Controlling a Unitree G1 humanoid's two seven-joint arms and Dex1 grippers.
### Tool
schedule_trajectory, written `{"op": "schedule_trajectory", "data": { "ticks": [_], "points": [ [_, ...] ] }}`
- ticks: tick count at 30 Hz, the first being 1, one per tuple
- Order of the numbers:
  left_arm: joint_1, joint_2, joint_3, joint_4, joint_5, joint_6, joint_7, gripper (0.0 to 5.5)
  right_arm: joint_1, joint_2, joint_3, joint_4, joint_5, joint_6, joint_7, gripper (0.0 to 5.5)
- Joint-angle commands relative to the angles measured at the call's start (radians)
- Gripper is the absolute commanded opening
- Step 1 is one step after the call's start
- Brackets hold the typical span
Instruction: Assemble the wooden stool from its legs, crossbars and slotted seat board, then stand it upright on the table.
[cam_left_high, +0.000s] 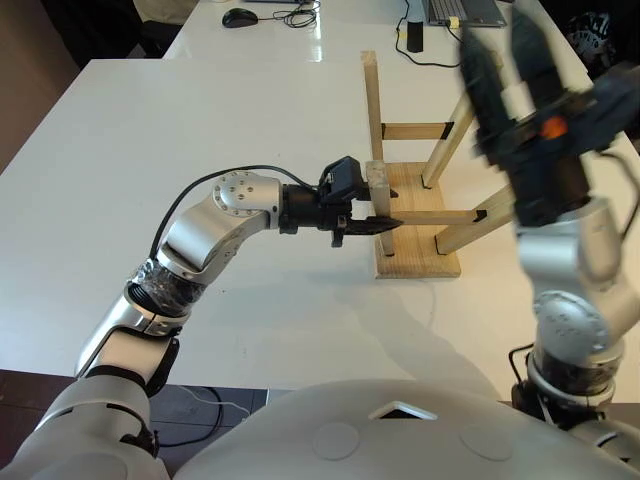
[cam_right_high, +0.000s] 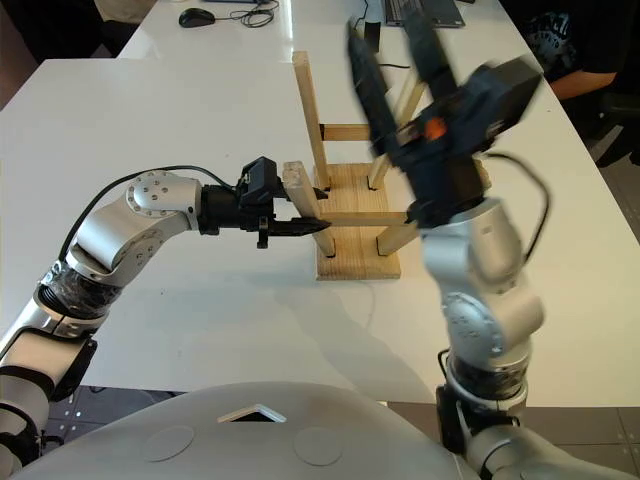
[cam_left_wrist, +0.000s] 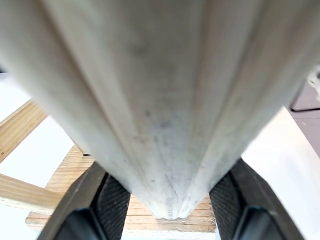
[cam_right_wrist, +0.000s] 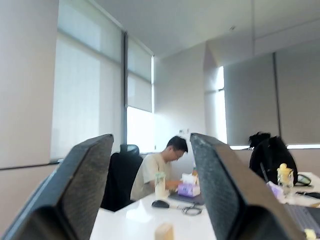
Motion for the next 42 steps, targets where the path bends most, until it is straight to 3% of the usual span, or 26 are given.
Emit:
{"op": "schedule_trajectory", "data": {
  "ticks": [1, 5, 9, 10, 14, 16, 21, 29, 33, 36, 39, 42],
  "points": [
    [0.099, 0.025, -0.068, 0.074, 0.103, 0.156, 0.057, 2.04, 0.073, -0.212, -0.319, 0.217, -0.137, 0.001, 0.02, 2.81],
    [0.092, 0.013, -0.056, 0.076, 0.103, 0.17, 0.084, 2.04, 0.298, -0.321, -0.316, 0.508, -0.472, -0.119, 0.044, 2.81],
    [0.103, 0.025, -0.055, 0.047, 0.099, 0.188, 0.091, 2.04, 0.373, -0.3, -0.182, 0.513, -0.647, -0.168, 0.051, 2.81],
    [0.106, 0.027, -0.055, 0.04, 0.096, 0.193, 0.092, 2.04, 0.372, -0.279, -0.114, 0.48, -0.674, -0.175, 0.065, 2.81],
    [0.086, -0.004, -0.092, 0.013, 0.096, 0.218, 0.096, 2.04, 0.293, -0.166, 0.422, 0.147, -0.68, -0.203, 0.283, 2.81],
    [0.08, -0.019, -0.117, -0.005, 0.102, 0.225, 0.095, 2.04, 0.28, -0.167, 0.512, 0.056, -0.626, -0.181, 0.369, 2.81],
    [0.069, -0.018, -0.132, -0.015, 0.101, 0.224, 0.071, 2.04, 0.342, -0.233, 0.446, 0.109, -0.606, -0.177, 0.427, 2.81],
    [0.086, 0.024, -0.102, 0.03, 0.128, 0.197, 0.047, 2.04, 0.315, -0.316, 0.043, 0.606, -0.673, -0.262, 0.286, 2.81],
    [0.077, 0.036, -0.098, 0.039, 0.138, 0.192, 0.03, 2.04, 0.251, -0.368, -0.06, 0.767, -0.743, -0.315, 0.22, 2.81],
    [0.072, 0.043, -0.097, 0.041, 0.143, 0.19, 0.019, 2.04, 0.238, -0.324, -0.036, 0.681, -0.723, -0.275, 0.234, 2.81],
    [0.079, 0.047, -0.098, 0.031, 0.147, 0.192, 0.014, 2.04, 0.261, -0.169, 0.107, 0.314, -0.311, -0.005, 0.308, 2.81],
    [0.082, 0.043, -0.113, 0.006, 0.145, 0.202, 0.013, 2.04, 0.269, -0.147, 0.259, 0.008, 0.093, 0.157, 0.323, 2.81]
  ]
}}
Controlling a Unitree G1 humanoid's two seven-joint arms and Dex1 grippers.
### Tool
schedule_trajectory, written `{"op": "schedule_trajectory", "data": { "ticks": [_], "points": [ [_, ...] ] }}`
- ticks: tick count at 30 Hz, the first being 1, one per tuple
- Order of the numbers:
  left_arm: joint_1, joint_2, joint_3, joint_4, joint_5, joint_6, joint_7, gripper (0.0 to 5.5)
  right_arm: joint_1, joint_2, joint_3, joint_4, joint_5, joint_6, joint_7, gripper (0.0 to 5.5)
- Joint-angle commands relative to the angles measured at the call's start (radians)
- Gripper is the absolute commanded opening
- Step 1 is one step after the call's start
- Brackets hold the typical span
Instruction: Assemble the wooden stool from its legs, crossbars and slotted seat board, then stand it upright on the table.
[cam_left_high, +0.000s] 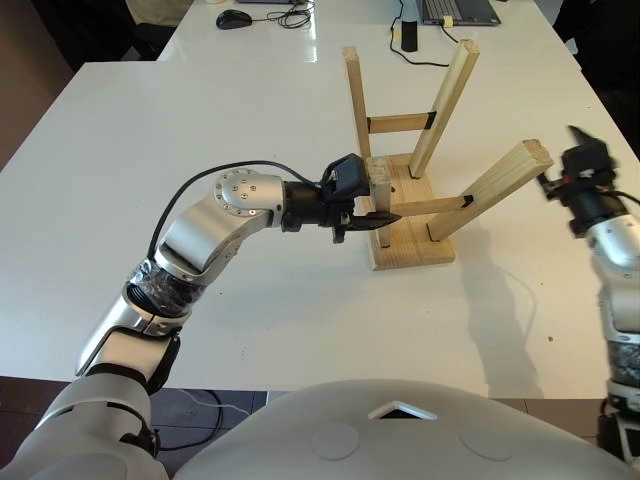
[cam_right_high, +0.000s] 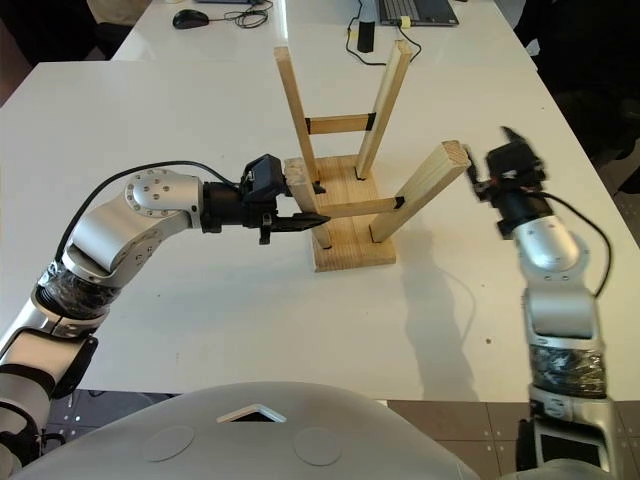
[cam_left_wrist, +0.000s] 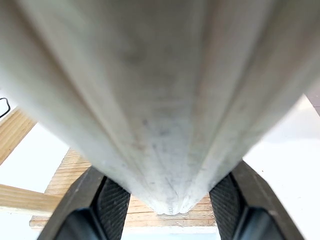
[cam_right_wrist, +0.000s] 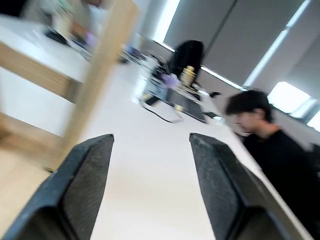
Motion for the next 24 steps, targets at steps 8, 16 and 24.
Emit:
{"op": "schedule_trajectory", "data": {
  "ticks": [8, 16, 24],
  "points": [
    [0.078, 0.046, -0.13, 0.001, 0.076, 0.158, -0.03, 2.04, 0.056, -0.078, 0.204, -0.306, 0.314, 0.28, 0.158, 2.81],
    [0.089, 0.099, -0.08, -0.089, 0.026, 0.191, -0.044, 2.51, 0.202, -0.247, 0.218, -0.004, -0.069, 0.039, 0.208, 2.81],
    [0.144, 0.125, 0.003, -0.209, -0.033, 0.177, -0.141, 3.38, 0.295, -0.345, 0.157, 0.036, -0.196, -0.059, 0.309, 2.81]
  ]
}}
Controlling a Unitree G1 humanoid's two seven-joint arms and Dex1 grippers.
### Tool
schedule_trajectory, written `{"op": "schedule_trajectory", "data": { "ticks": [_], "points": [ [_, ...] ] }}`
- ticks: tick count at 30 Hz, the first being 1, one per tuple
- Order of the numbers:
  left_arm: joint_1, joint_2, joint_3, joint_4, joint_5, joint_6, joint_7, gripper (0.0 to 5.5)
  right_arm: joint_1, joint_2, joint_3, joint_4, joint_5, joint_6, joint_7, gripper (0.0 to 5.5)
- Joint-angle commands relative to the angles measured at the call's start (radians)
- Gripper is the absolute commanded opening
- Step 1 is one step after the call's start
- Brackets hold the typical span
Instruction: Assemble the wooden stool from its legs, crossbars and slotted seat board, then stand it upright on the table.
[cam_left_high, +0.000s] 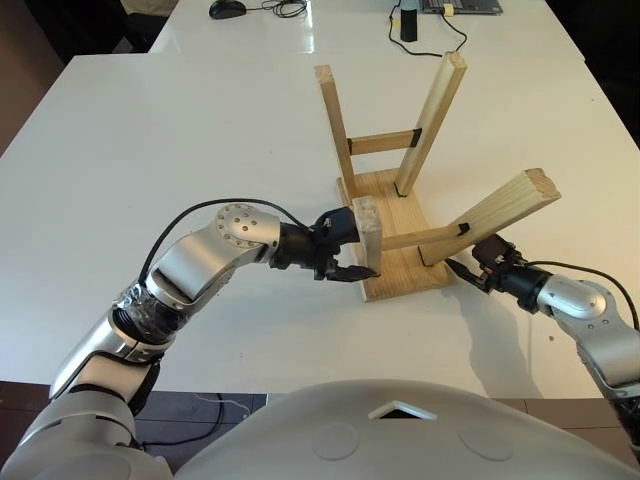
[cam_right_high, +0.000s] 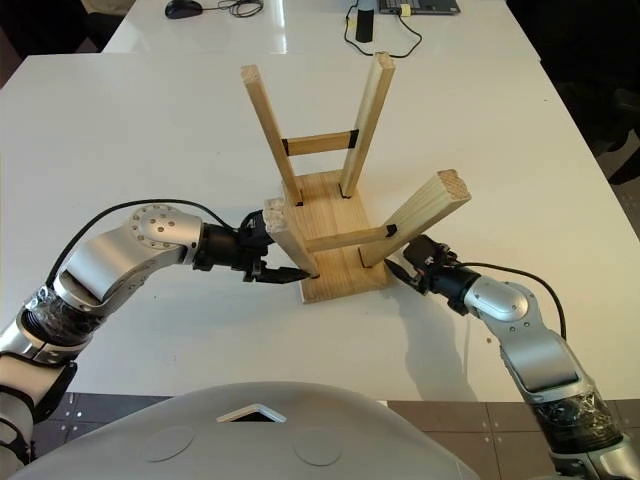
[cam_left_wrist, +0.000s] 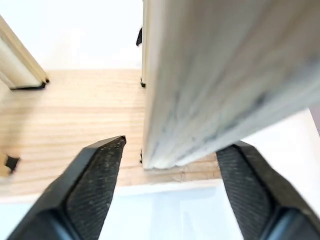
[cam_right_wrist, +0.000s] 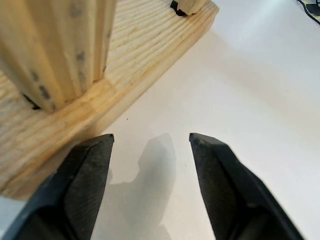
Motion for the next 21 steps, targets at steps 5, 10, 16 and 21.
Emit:
{"op": "schedule_trajectory", "data": {
  "ticks": [5, 10, 16, 21],
  "points": [
    [0.212, 0.168, 0.136, -0.055, -0.017, -0.235, -0.235, 3.38, 0.132, -0.178, -0.206, -0.022, -0.017, -0.057, 0.17, 2.81],
    [0.318, 0.277, 0.294, 0.185, 0.013, -0.455, -0.394, 3.38, 0.275, -0.175, -0.312, -0.119, 0.14, -0.085, 0.358, 2.81],
    [0.277, 0.188, 0.284, 0.239, 0.031, -0.455, -0.368, 3.38, 0.31, -0.124, -0.15, -0.306, 0.198, -0.01, 0.403, 2.81],
    [0.205, 0.097, 0.274, 0.337, 0.065, -0.406, -0.298, 3.38, 0.33, -0.126, 0.008, -0.352, 0.169, 0.025, 0.444, 2.81]
  ]
}}
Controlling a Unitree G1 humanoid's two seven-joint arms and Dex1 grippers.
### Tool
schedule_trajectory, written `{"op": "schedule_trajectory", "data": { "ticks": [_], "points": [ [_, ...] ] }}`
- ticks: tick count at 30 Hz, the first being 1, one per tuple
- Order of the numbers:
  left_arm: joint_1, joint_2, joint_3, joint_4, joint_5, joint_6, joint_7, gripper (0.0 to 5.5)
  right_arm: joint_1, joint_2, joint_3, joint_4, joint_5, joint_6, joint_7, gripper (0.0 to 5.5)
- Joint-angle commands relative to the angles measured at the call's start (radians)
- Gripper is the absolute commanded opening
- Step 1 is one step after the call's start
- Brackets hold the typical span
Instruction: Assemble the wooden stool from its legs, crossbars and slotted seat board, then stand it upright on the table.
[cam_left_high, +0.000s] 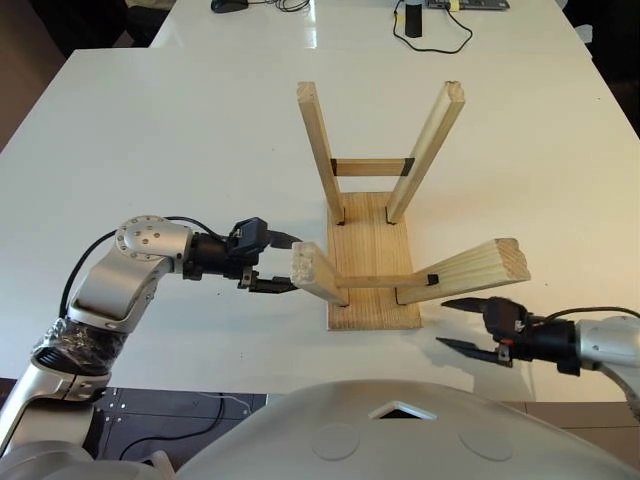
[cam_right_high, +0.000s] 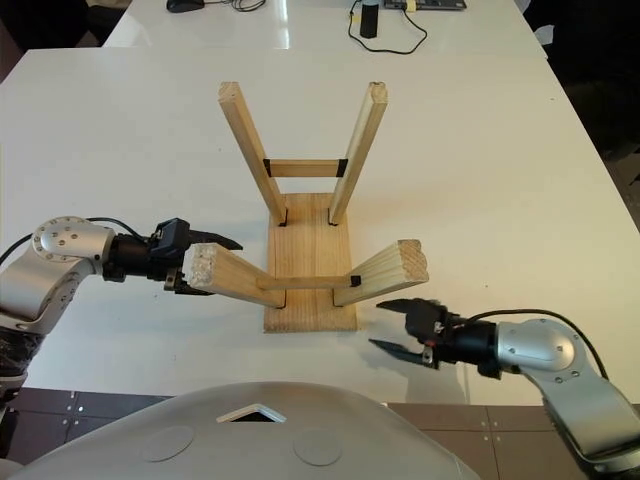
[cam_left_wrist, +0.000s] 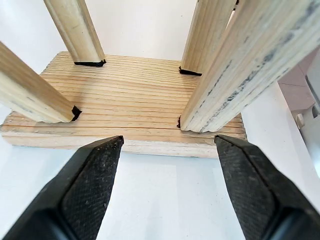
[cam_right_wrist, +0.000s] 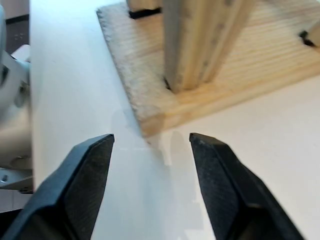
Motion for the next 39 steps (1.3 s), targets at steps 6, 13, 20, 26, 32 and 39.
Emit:
{"op": "schedule_trajectory", "data": {
  "ticks": [6, 13, 20, 26, 32, 39],
  "points": [
    [-0.099, -0.188, -0.104, 0.054, 0.096, 0.08, 0.135, 3.38, -0.108, 0.097, 0.283, 0.108, -0.166, 0.061, -0.056, 2.81],
    [-0.06, -0.276, -0.195, -0.018, 0.179, 0.071, 0.234, 3.38, -0.241, 0.161, 0.188, 0.245, -0.164, 0.051, -0.153, 2.81],
    [-0.097, -0.44, -0.192, 0.105, 0.316, 0.023, 0.472, 3.38, -0.363, 0.242, 0.201, 0.357, -0.204, 0.044, -0.235, 2.81],
    [-0.055, -0.436, -0.187, 0.062, 0.407, -0.025, 0.548, 3.38, -0.369, 0.285, 0.186, 0.378, -0.218, 0.044, -0.301, 2.81],
    [-0.004, -0.393, -0.017, -0.079, 0.274, 0.008, 0.542, 3.38, -0.346, 0.313, 0.187, 0.411, -0.247, 0.028, -0.364, 2.81],
    [0.109, -0.172, 0.146, -0.291, -0.037, 0.227, 0.301, 3.38, -0.335, 0.342, 0.204, 0.432, -0.272, 0.015, -0.412, 2.81]
  ]
}}
